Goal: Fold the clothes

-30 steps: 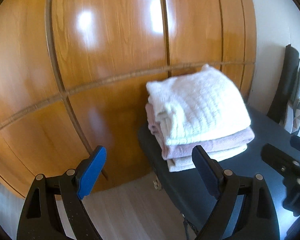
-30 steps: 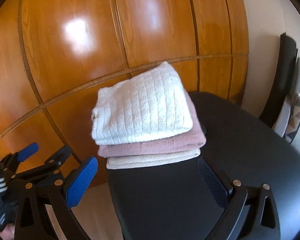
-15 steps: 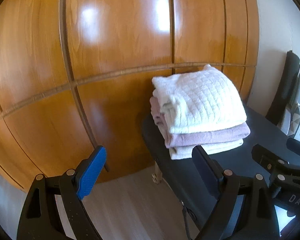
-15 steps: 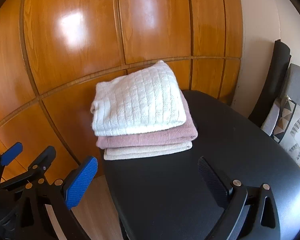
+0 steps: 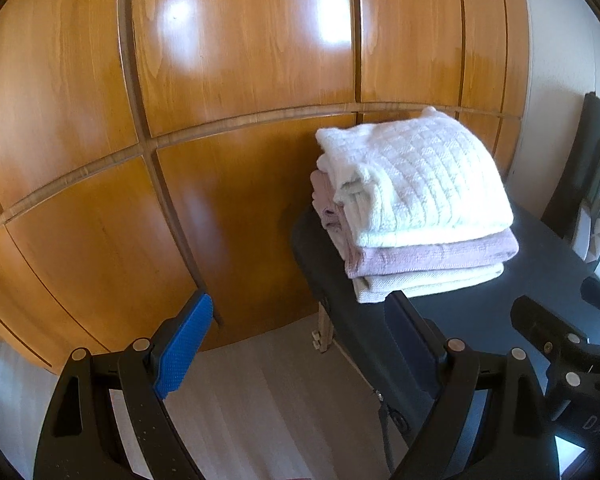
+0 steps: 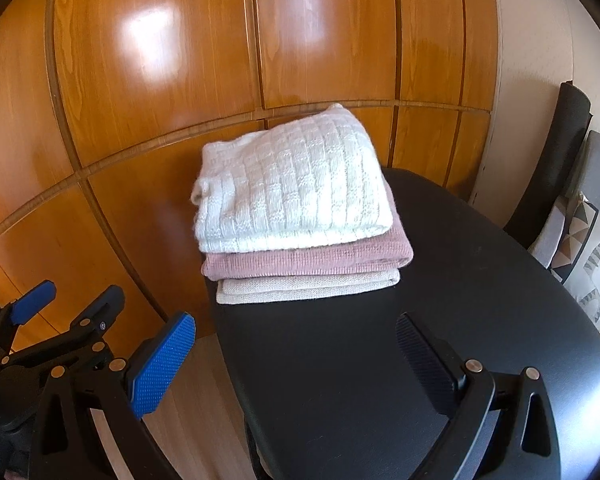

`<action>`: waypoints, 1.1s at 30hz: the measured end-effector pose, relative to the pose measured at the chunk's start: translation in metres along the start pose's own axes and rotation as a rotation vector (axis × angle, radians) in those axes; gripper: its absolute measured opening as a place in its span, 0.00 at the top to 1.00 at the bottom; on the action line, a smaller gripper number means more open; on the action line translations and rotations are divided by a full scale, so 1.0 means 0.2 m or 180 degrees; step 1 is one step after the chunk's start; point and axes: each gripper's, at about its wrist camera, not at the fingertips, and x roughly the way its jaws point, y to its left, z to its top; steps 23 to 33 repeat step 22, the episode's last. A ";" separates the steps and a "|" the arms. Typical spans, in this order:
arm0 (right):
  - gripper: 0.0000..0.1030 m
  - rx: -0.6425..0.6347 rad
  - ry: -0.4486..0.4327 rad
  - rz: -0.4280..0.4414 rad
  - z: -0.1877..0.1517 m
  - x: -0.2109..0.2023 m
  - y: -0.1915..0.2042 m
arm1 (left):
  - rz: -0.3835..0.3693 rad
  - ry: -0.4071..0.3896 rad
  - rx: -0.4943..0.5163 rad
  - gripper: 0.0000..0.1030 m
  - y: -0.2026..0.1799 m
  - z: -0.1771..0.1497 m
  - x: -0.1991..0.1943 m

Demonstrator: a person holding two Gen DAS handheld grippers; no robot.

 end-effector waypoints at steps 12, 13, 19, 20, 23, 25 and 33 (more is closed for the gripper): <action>0.00 0.0004 0.0012 0.0015 0.00 0.03 0.00 | 0.0107 -0.0081 0.0027 0.12 0.00 0.00 -0.02; 0.00 -0.0002 0.0012 0.0013 0.00 0.03 0.00 | 0.0167 -0.0096 0.0062 0.12 -0.01 0.01 -0.02; 0.00 0.0043 0.0025 0.0008 -0.01 0.04 -0.01 | 0.0298 -0.0308 0.0191 0.13 -0.04 0.00 -0.06; 0.00 0.0062 0.0025 0.0012 -0.01 0.04 -0.02 | 0.0277 -0.0323 0.0179 0.14 -0.04 0.00 -0.06; 0.00 0.0092 0.0021 0.0019 -0.01 0.04 -0.03 | 0.0249 -0.0314 0.0179 0.15 -0.04 0.00 -0.06; 0.00 0.0092 0.0021 0.0019 -0.01 0.04 -0.03 | 0.0249 -0.0314 0.0179 0.15 -0.04 0.00 -0.06; 0.00 0.0092 0.0021 0.0019 -0.01 0.04 -0.03 | 0.0249 -0.0314 0.0179 0.15 -0.04 0.00 -0.06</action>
